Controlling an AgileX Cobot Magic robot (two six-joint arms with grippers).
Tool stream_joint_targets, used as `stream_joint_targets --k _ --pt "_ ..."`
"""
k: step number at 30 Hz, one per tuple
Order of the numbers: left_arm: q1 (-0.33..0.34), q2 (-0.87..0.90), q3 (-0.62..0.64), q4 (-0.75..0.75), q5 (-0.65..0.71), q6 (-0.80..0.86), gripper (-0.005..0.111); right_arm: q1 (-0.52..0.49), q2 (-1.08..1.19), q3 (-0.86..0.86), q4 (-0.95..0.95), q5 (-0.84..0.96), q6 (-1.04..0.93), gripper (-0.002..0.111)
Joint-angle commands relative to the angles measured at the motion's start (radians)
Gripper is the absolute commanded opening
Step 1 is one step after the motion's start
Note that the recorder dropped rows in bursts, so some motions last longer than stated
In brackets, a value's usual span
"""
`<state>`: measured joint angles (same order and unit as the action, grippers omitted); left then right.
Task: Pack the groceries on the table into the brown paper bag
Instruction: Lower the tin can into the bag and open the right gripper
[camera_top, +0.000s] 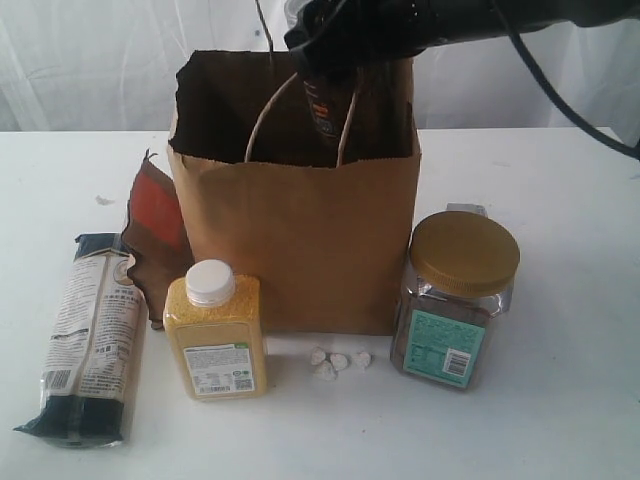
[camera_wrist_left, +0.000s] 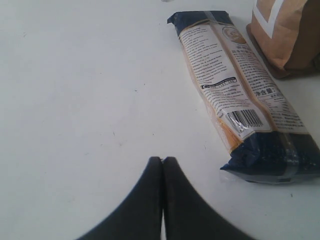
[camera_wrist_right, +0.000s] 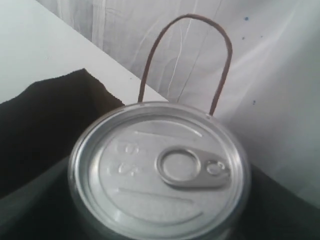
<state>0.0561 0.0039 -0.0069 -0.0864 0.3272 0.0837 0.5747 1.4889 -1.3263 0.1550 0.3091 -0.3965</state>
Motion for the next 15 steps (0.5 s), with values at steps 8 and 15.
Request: stream_joint_targets --k 8,15 --pt "0.000 -0.004 0.007 -0.004 0.006 0.001 0.000 -0.008 -0.011 -0.011 -0.058 0.070 -0.011 0.027" --pt "0.000 -0.004 0.007 -0.004 0.006 0.001 0.000 -0.008 -0.011 -0.011 -0.058 0.070 -0.011 0.027"
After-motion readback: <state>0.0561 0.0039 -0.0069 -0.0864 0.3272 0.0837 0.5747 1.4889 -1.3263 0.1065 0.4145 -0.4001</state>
